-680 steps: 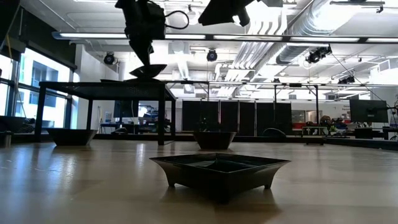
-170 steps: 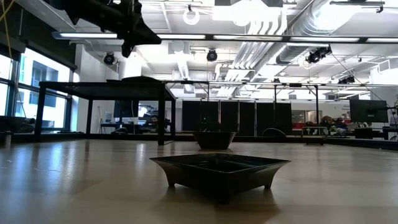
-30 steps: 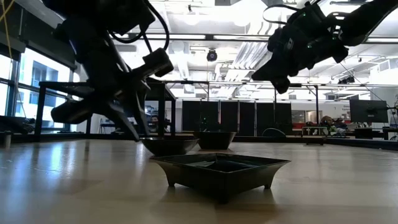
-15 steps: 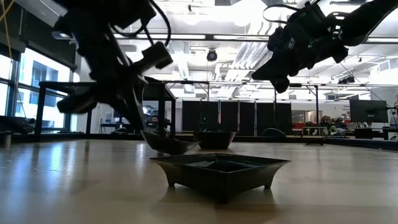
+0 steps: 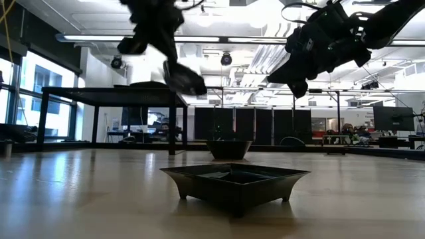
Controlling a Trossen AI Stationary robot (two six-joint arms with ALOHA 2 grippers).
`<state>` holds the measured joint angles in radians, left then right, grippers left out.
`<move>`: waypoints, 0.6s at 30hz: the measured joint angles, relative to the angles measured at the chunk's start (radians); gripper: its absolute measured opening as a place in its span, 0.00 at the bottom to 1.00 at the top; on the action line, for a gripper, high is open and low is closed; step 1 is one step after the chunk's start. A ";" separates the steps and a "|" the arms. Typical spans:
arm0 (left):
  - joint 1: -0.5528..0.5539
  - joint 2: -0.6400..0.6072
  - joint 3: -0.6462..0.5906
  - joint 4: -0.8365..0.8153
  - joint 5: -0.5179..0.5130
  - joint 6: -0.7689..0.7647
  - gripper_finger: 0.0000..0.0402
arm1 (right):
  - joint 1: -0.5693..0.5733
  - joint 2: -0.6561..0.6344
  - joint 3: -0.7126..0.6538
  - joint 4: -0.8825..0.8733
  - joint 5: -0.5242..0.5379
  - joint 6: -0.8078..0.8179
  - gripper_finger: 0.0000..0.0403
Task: Pick & Place Mini shaped plates
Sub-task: Stack the leaf-shaped plate on top of the other leaf-shaped plates on the shelf
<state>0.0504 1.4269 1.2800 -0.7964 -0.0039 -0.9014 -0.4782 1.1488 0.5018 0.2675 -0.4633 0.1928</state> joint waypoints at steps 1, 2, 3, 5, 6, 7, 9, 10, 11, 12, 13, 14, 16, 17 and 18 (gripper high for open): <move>0.018 0.000 0.039 -0.038 0.001 0.046 0.00 | 0.000 0.000 0.000 0.004 0.000 0.006 0.01; 0.036 0.000 0.079 -0.078 0.002 0.093 0.00 | 0.000 0.000 0.000 0.006 0.000 0.009 0.01; 0.057 0.000 0.119 -0.114 0.002 0.144 0.00 | 0.000 0.000 0.000 0.006 0.000 0.012 0.00; 0.106 0.000 0.205 -0.202 0.006 0.242 0.00 | 0.000 0.000 0.000 0.008 0.000 0.012 0.01; 0.132 0.000 0.248 -0.242 0.006 0.290 0.00 | 0.000 0.000 0.000 0.008 0.000 0.013 0.01; 0.162 0.000 0.289 -0.282 0.005 0.337 0.00 | 0.000 0.000 0.000 0.008 0.000 0.014 0.01; 0.225 0.000 0.363 -0.356 0.005 0.422 0.00 | 0.000 0.000 0.000 0.008 0.000 0.016 0.01; 0.258 0.000 0.396 -0.385 0.005 0.463 0.00 | 0.000 0.000 0.000 0.008 0.000 0.016 0.01; 0.294 0.000 0.427 -0.409 0.005 0.504 0.00 | 0.000 0.000 0.000 0.009 0.000 0.016 0.00; 0.331 0.000 0.457 -0.436 0.006 0.547 0.00 | 0.000 0.000 0.000 0.009 0.000 0.016 0.00; 0.370 0.000 0.482 -0.464 0.005 0.591 0.00 | 0.000 0.000 0.000 0.009 0.000 0.016 0.00; 0.408 0.000 0.504 -0.488 0.006 0.633 0.00 | 0.000 0.000 0.000 0.009 0.000 0.018 0.01; 0.488 0.000 0.532 -0.519 0.020 0.725 0.00 | 0.000 0.000 0.000 0.015 0.000 0.036 0.01; 0.525 0.000 0.537 -0.525 0.032 0.765 0.00 | 0.000 0.000 0.000 0.021 0.000 0.043 0.01; 0.562 0.001 0.539 -0.532 0.054 0.804 0.00 | 0.000 0.000 0.000 0.027 0.000 0.050 0.01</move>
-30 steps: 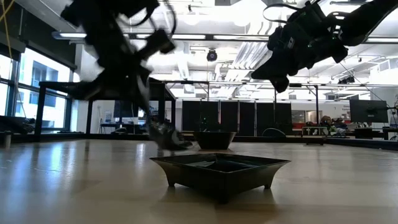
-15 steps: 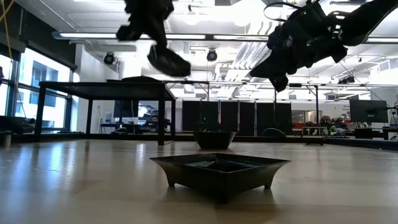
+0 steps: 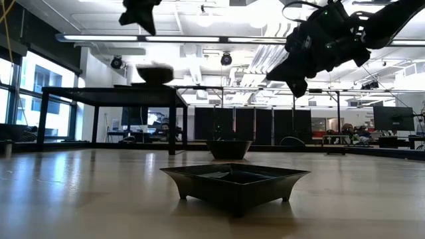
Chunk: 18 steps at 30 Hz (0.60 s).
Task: Pick & Place Mini shaped plates
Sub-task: Stack the leaf-shaped plate on top of the other leaf-shaped plates on the shelf
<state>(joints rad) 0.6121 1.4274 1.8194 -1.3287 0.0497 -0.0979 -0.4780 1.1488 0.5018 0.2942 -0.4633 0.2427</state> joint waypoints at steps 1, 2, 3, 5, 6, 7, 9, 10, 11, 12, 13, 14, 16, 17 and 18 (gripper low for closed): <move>0.033 0.001 0.000 -0.007 0.023 0.040 0.00 | 0.000 0.000 0.000 0.007 0.000 0.008 0.01; 0.065 0.003 0.000 -0.015 0.040 0.082 0.00 | 0.000 0.000 0.000 0.018 0.000 0.017 0.00; 0.091 0.007 0.000 -0.022 0.055 0.123 0.00 | 0.000 0.000 0.000 0.026 0.000 0.021 0.00; 0.127 0.021 0.000 -0.024 0.078 0.199 0.00 | 0.000 0.000 0.000 0.042 0.000 0.031 0.01; 0.141 0.028 0.000 -0.028 0.084 0.233 0.00 | 0.000 0.000 0.000 0.047 0.000 0.041 0.01; 0.154 0.033 -0.001 -0.027 0.092 0.263 0.00 | 0.000 0.000 0.000 0.052 0.000 0.048 0.01; 0.173 0.040 -0.001 -0.025 0.103 0.316 0.00 | 0.000 0.000 0.000 0.063 0.003 0.061 0.01; 0.175 0.041 -0.001 -0.025 0.106 0.336 0.00 | 0.001 0.000 0.000 0.067 0.009 0.068 0.01; 0.175 0.042 -0.001 -0.025 0.105 0.354 0.00 | 0.001 0.000 0.000 0.069 0.013 0.071 0.00; 0.175 0.043 -0.001 -0.025 0.105 0.370 0.00 | 0.001 0.000 0.000 0.070 0.020 0.071 0.00; 0.174 0.043 -0.001 -0.025 0.106 0.384 0.00 | 0.001 0.000 0.000 0.069 0.026 0.071 0.00; 0.173 0.043 -0.001 -0.026 0.111 0.391 0.00 | 0.001 0.000 0.000 0.069 0.033 0.071 0.00; 0.159 0.043 -0.002 -0.031 0.132 0.391 0.00 | 0.001 0.000 0.000 0.069 0.046 0.071 0.01; 0.147 0.042 -0.012 -0.023 0.132 0.386 0.00 | 0.001 0.000 0.000 0.069 0.049 0.071 0.01; 0.133 0.040 -0.029 -0.015 0.132 0.382 0.00 | 0.001 0.000 0.000 0.069 0.054 0.071 0.01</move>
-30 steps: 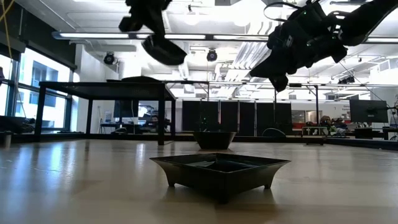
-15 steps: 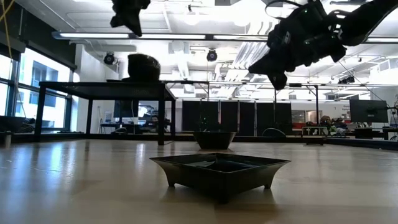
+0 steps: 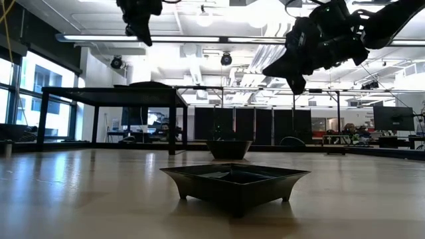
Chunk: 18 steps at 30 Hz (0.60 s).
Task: Pick & Place Mini shaped plates
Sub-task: Stack the leaf-shaped plate on top of the other leaf-shaped plates on the shelf, then stack the square plate on top of the other square plates on the shelf
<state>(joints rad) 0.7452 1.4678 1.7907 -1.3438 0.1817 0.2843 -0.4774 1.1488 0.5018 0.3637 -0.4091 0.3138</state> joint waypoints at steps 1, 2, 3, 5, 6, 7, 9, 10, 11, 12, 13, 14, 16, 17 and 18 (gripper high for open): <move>-0.016 -0.003 -0.023 0.010 -0.001 -0.006 0.00 | 0.000 0.000 0.000 0.000 0.003 0.000 0.01; -0.031 -0.005 -0.052 0.026 -0.003 -0.017 0.00 | 0.000 0.000 0.000 0.000 0.004 0.000 0.01; -0.048 -0.009 -0.085 0.046 -0.006 -0.026 0.00 | 0.000 0.000 0.000 0.000 0.007 0.000 0.00; -0.080 -0.018 -0.171 0.106 -0.010 -0.048 0.00 | 0.000 0.000 0.000 0.000 0.011 0.000 0.00; -0.092 -0.021 -0.216 0.142 -0.011 -0.060 0.00 | 0.000 0.000 0.000 0.000 0.015 0.000 0.01; -0.101 -0.024 -0.265 0.187 -0.014 -0.073 0.00 | 0.000 0.000 0.000 0.001 0.016 0.000 0.01; -0.114 -0.028 -0.351 0.270 -0.034 -0.100 0.00 | 0.000 0.000 0.000 0.002 0.017 0.001 0.01; -0.120 -0.029 -0.386 0.304 -0.040 -0.117 0.00 | 0.000 0.000 0.000 0.002 0.017 0.001 0.01; -0.122 -0.029 -0.412 0.336 -0.043 -0.133 0.00 | 0.000 0.000 0.000 0.002 0.017 0.001 0.01; -0.125 -0.029 -0.433 0.361 -0.050 -0.146 0.00 | 0.000 0.000 0.000 0.002 0.017 0.002 0.01; -0.126 -0.029 -0.448 0.377 -0.052 -0.159 0.00 | 0.000 0.000 0.000 0.002 0.017 0.003 0.00; -0.126 -0.029 -0.455 0.388 -0.053 -0.176 0.00 | 0.000 0.000 0.000 0.002 0.017 0.006 0.00; -0.137 -0.038 -0.456 0.414 -0.054 -0.207 0.00 | 0.000 0.000 0.000 0.002 0.016 0.026 0.00; -0.142 -0.050 -0.456 0.428 -0.054 -0.217 0.00 | 0.000 0.000 0.000 0.001 0.016 0.035 0.00; -0.146 -0.066 -0.456 0.441 -0.054 -0.230 0.00 | 0.000 0.000 0.000 0.001 0.016 0.045 0.00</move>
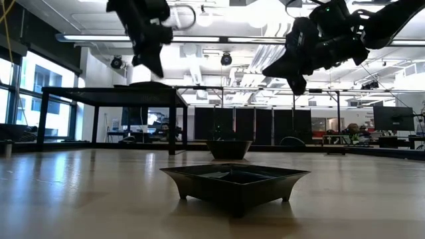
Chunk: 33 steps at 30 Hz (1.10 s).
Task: Pick & Place Mini shaped plates
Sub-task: Stack the square plate on top of the other square plates on the shelf
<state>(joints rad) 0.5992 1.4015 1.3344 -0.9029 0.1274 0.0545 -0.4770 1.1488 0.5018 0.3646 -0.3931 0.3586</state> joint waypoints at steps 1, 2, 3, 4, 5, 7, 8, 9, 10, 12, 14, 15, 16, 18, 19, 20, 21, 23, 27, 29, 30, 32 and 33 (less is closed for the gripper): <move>-0.002 -0.025 -0.005 0.026 0.001 -0.015 0.00 | 0.000 0.000 0.000 0.000 0.000 0.006 0.00; -0.009 -0.053 -0.017 0.063 0.001 -0.033 0.00 | 0.000 0.000 0.000 -0.001 0.000 0.011 0.00; -0.019 -0.084 -0.038 0.113 0.002 -0.054 0.00 | 0.000 0.000 0.000 -0.001 0.003 0.018 0.00; -0.026 -0.120 -0.070 0.163 0.001 -0.079 0.00 | 0.000 0.000 0.000 -0.001 0.013 0.027 0.00; -0.031 -0.157 -0.107 0.207 0.001 -0.104 0.00 | 0.000 0.000 0.000 -0.001 0.028 0.037 0.00; -0.041 -0.239 -0.189 0.300 -0.003 -0.161 0.00 | 0.000 0.000 0.004 -0.015 0.056 0.058 0.00; -0.051 -0.282 -0.231 0.347 -0.007 -0.188 0.00 | 0.000 0.000 0.014 -0.043 0.068 0.063 0.00; -0.062 -0.323 -0.272 0.394 -0.014 -0.214 0.00 | 0.001 0.000 0.029 -0.078 0.078 0.065 0.00; -0.073 -0.362 -0.311 0.433 -0.025 -0.239 0.00 | 0.007 0.000 0.051 -0.128 0.101 0.062 0.00; -0.095 -0.433 -0.383 0.489 -0.047 -0.272 0.00 | 0.025 0.001 0.103 -0.254 0.154 0.025 0.00; -0.119 -0.496 -0.436 0.516 -0.074 -0.293 0.00 | 0.047 0.011 0.159 -0.373 0.213 -0.018 0.01; -0.130 -0.522 -0.455 0.517 -0.096 -0.299 0.00 | 0.056 0.020 0.182 -0.411 0.235 -0.029 0.01; -0.139 -0.546 -0.473 0.516 -0.116 -0.305 0.00 | 0.062 0.030 0.198 -0.435 0.245 -0.039 0.01; -0.151 -0.588 -0.507 0.507 -0.146 -0.314 0.00 | 0.069 0.050 0.216 -0.456 0.250 -0.038 0.03; -0.151 -0.604 -0.519 0.503 -0.157 -0.319 0.00 | 0.069 0.061 0.219 -0.460 0.250 -0.023 0.04; -0.149 -0.619 -0.529 0.505 -0.158 -0.324 0.00 | 0.066 0.069 0.221 -0.466 0.252 0.000 0.05; -0.148 -0.630 -0.537 0.504 -0.160 -0.331 0.00 | 0.057 0.076 0.222 -0.479 0.259 0.032 0.07; -0.148 -0.643 -0.547 0.505 -0.160 -0.347 0.00 | 0.017 0.080 0.223 -0.508 0.280 0.107 0.12; -0.148 -0.647 -0.551 0.502 -0.157 -0.357 0.00 | -0.118 0.080 0.224 -0.615 0.310 0.229 0.24; -0.148 -0.645 -0.551 0.502 -0.156 -0.375 0.00 | -0.182 0.082 0.224 -0.700 0.385 0.265 0.30; -0.148 -0.644 -0.551 0.502 -0.156 -0.377 0.00 | -0.211 0.084 0.224 -0.729 0.423 0.270 0.32; -0.148 -0.644 -0.551 0.502 -0.156 -0.378 0.00 | -0.261 0.091 0.224 -0.764 0.491 0.273 0.36; -0.148 -0.644 -0.551 0.502 -0.155 -0.378 0.00 | -0.283 0.098 0.224 -0.775 0.523 0.285 0.38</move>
<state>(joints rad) 0.4511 0.7574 0.7830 -0.4007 -0.0280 -0.3234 -0.7602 1.2466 0.7261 -0.4104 0.1294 0.6434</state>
